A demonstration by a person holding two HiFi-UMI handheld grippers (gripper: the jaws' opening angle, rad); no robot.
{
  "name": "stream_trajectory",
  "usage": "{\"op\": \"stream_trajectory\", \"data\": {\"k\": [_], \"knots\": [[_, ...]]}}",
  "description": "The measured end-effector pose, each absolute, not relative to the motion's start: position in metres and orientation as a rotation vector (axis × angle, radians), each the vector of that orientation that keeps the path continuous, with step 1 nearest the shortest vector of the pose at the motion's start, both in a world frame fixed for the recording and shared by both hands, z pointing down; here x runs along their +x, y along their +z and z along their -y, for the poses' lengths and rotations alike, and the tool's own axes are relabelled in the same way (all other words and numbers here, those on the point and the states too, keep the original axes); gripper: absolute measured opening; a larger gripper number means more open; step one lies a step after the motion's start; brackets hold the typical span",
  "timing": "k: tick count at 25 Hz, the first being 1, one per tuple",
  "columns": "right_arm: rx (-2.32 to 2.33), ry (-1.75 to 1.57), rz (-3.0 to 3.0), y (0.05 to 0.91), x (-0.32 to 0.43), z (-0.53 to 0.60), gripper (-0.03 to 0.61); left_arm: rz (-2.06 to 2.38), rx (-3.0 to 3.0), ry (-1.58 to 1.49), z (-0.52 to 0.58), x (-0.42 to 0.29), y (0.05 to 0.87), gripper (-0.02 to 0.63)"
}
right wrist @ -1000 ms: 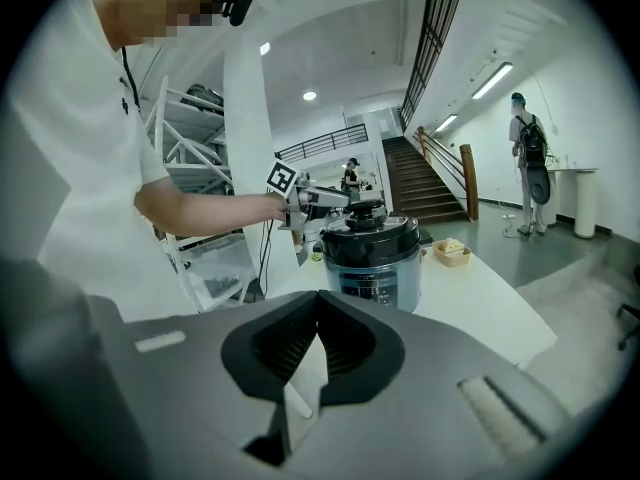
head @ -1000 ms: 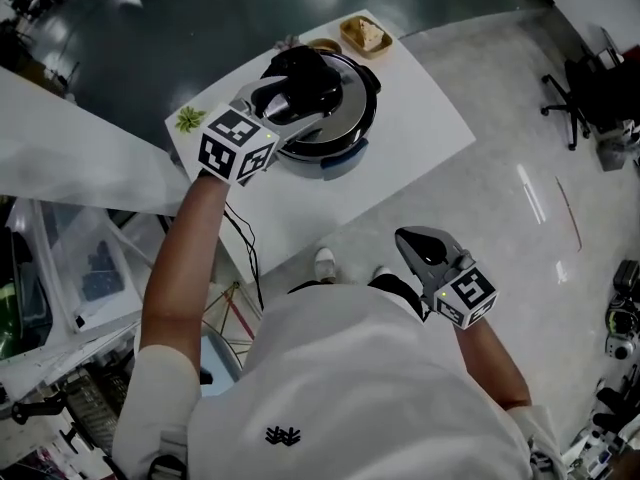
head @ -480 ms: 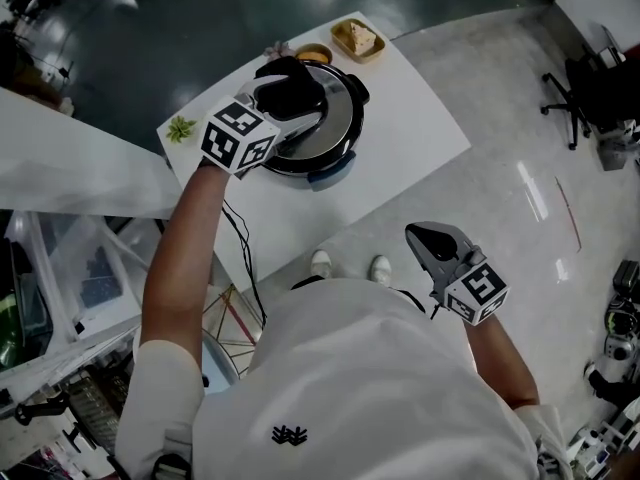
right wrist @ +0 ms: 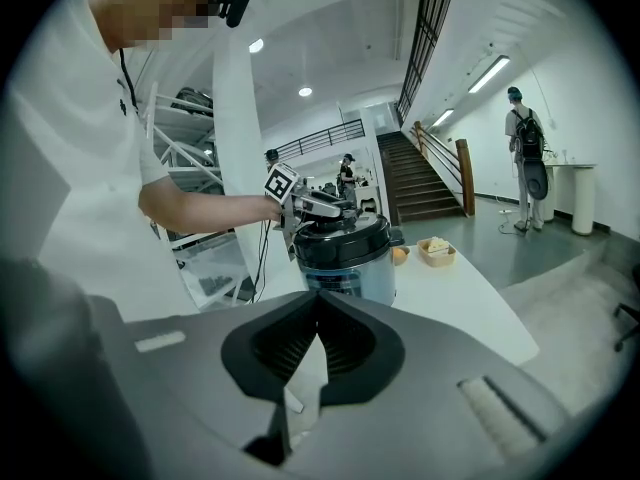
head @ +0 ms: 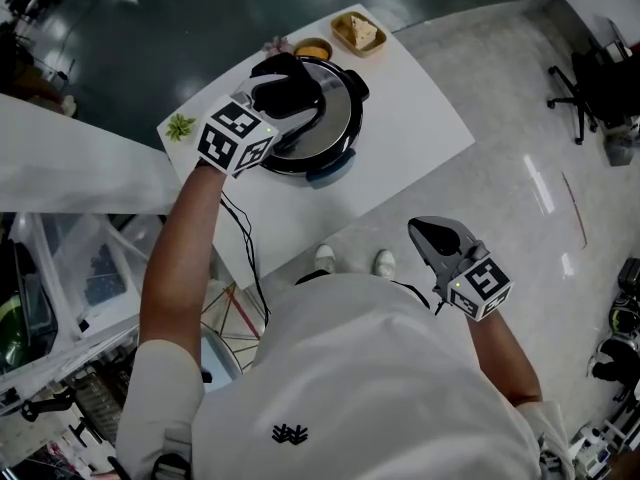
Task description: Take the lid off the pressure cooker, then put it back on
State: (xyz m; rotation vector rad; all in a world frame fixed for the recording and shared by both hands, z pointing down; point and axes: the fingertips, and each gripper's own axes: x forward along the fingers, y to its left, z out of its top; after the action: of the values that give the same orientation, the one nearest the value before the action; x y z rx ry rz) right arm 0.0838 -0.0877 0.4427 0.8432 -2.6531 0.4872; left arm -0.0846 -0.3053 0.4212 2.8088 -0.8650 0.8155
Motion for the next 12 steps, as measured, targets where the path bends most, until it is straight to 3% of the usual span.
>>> {"op": "stream_trajectory", "data": {"k": [12], "knots": [[0.845, 0.483, 2.663, 0.4427, 0.0867, 0.0933, 0.014, 0.875, 2.811, 0.826, 0.3067, -0.0844, 0.4226, 0.295]]}}
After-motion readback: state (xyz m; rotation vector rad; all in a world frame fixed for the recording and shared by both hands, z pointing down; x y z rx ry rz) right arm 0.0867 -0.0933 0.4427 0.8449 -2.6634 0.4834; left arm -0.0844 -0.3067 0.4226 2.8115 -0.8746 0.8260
